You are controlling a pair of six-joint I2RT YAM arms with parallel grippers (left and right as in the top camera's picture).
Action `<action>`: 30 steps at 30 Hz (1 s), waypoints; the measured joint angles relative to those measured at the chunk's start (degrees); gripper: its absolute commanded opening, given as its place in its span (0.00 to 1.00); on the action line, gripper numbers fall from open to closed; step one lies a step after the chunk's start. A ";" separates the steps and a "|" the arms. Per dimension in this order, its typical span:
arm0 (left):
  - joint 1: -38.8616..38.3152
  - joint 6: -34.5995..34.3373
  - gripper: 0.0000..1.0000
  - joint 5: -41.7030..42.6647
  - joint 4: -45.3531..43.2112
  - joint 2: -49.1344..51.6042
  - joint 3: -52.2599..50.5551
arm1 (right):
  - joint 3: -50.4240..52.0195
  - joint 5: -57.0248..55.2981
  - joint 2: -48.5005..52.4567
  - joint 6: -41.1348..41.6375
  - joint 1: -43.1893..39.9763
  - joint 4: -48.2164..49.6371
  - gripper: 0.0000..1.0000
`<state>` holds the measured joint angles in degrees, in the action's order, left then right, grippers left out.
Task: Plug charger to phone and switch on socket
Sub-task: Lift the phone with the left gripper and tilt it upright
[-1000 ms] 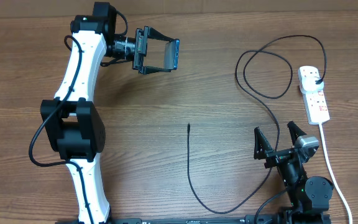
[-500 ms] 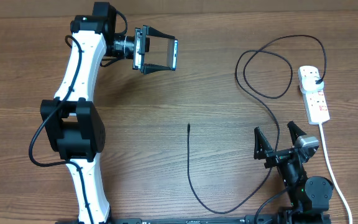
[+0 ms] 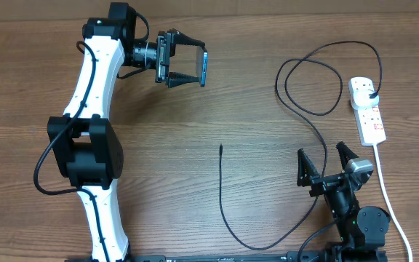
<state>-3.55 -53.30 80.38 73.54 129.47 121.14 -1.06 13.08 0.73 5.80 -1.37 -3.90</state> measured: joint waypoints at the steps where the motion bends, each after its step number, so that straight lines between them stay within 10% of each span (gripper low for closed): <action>1: 0.00 0.09 0.04 0.02 0.00 0.00 0.00 | 0.00 0.00 0.00 0.00 0.02 0.02 1.00; 30: -0.11 -5.09 0.04 0.04 0.17 0.00 0.00 | 0.00 0.02 0.00 0.00 0.00 -0.02 1.00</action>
<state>-3.66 -58.39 80.42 73.71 129.47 121.14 -1.06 13.10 0.73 5.80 -1.37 -3.92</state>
